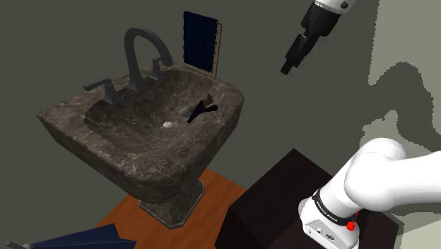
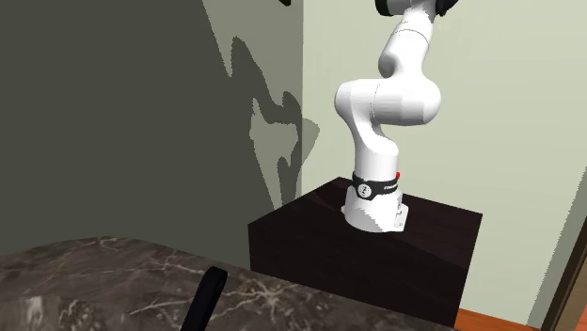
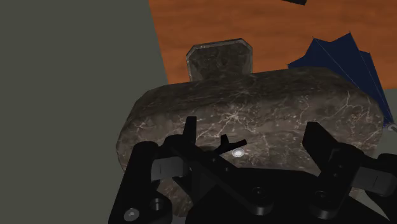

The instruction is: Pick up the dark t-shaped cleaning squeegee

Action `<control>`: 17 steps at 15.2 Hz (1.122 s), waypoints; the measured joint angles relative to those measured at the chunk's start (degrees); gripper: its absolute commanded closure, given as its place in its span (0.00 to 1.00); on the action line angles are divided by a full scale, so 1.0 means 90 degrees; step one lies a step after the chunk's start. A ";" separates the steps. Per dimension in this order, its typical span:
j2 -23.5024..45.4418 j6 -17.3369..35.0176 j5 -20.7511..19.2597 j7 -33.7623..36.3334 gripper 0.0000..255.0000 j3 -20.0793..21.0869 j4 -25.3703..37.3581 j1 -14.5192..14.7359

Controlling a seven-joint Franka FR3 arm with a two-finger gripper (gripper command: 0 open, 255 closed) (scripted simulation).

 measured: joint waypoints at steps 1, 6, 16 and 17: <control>0.0000 0.0000 0.0000 0.0000 0.00 0.0000 0.0000 0.0000; 0.0403 0.0937 -0.0119 -0.0126 0.00 0.0202 -0.0424 0.0078; 0.2126 0.3297 -0.0619 -0.0196 0.00 0.0744 -0.0760 0.0151; 0.2309 0.3513 -0.0703 -0.0217 0.00 0.0771 -0.0765 0.0133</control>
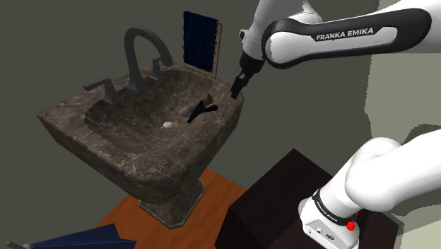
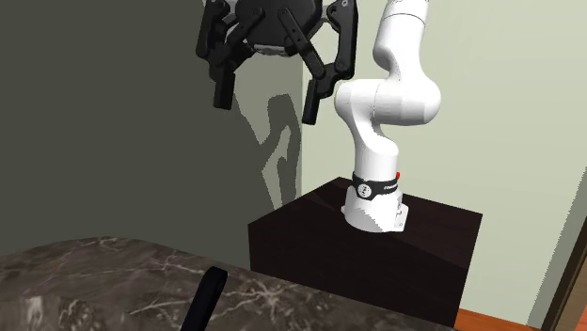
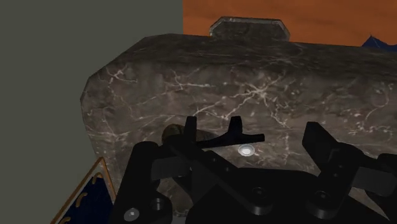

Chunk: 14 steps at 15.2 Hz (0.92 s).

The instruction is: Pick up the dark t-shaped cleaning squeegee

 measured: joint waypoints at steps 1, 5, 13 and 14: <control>0.0190 0.0223 -0.0087 0.0038 0.00 0.0066 -0.0008 -0.0005; 0.1081 0.0961 -0.0539 0.0186 0.00 0.0279 0.0243 -0.0079; 0.2454 0.1997 -0.1563 0.0730 0.00 0.0519 0.0635 -0.0173; 0.2503 0.2074 -0.1603 0.0747 0.00 0.0510 0.0608 -0.0185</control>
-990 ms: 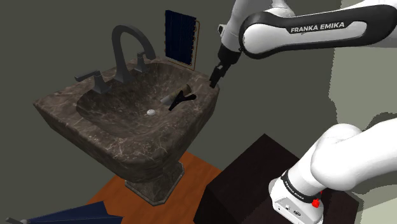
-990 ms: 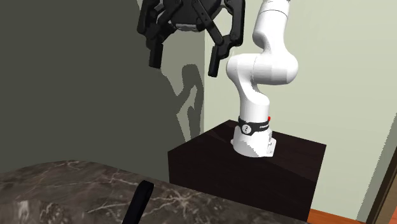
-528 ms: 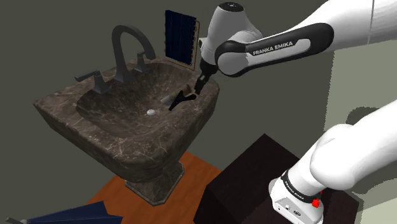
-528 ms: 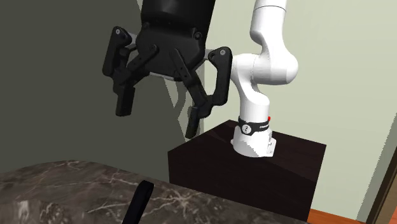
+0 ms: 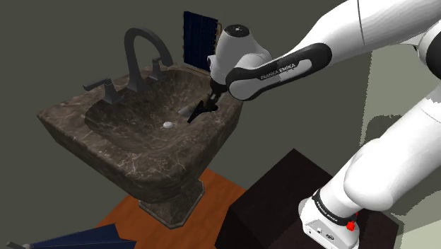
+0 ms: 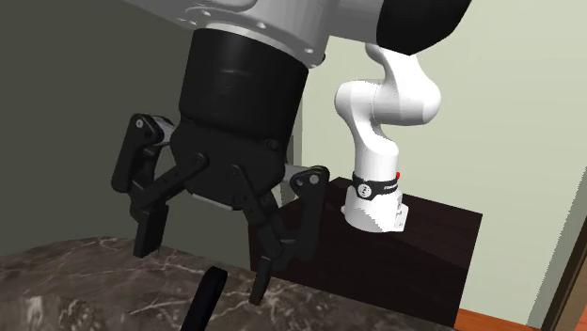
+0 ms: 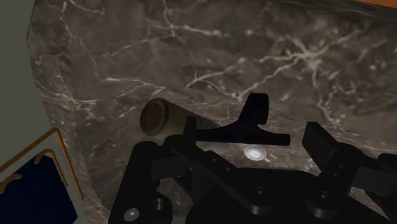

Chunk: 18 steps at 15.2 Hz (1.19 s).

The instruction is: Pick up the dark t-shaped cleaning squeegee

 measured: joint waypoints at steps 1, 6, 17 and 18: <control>0.0059 0.0097 -0.0057 0.0050 0.00 -0.0002 -0.0042 -0.0007; 0.0249 0.0356 -0.0242 0.0240 1.00 0.0002 -0.0134 -0.0008; 0.0184 0.0285 -0.0179 0.0169 1.00 -0.0002 -0.0116 -0.0013; 0.0146 0.0220 -0.0140 0.0133 1.00 0.0001 -0.0084 -0.0010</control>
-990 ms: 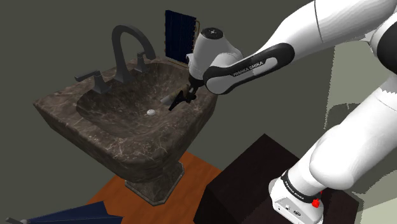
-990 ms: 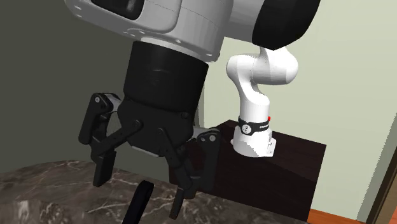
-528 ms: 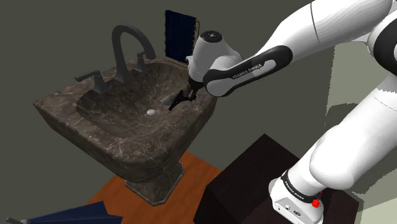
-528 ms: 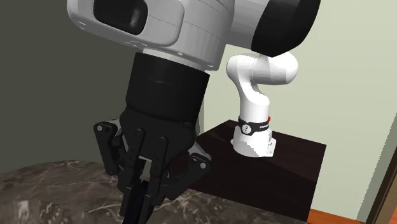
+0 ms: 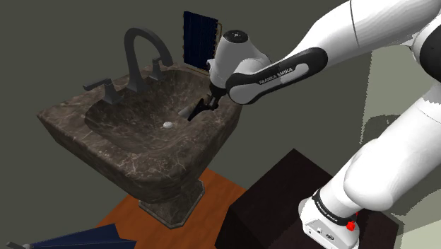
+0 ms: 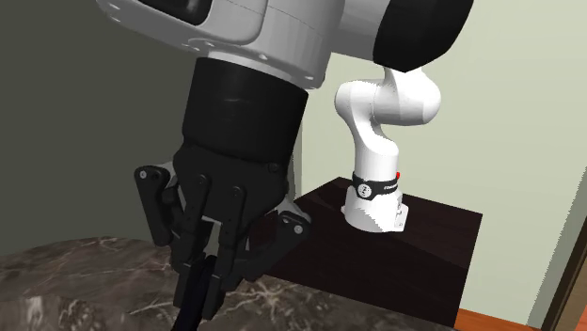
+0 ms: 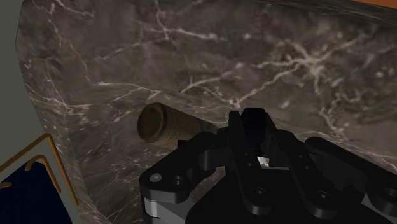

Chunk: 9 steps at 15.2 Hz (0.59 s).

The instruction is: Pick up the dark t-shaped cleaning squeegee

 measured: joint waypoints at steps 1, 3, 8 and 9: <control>-0.0043 -0.0081 0.0041 -0.0028 1.00 0.0009 0.0041 0.0010; -0.0146 -0.0218 0.0128 -0.0110 1.00 0.0011 0.0086 0.0016; -0.0387 -0.0632 0.0340 -0.0319 1.00 0.0009 0.0283 0.0037; -0.0419 -0.0710 0.0370 -0.0346 1.00 0.0010 0.0332 0.0043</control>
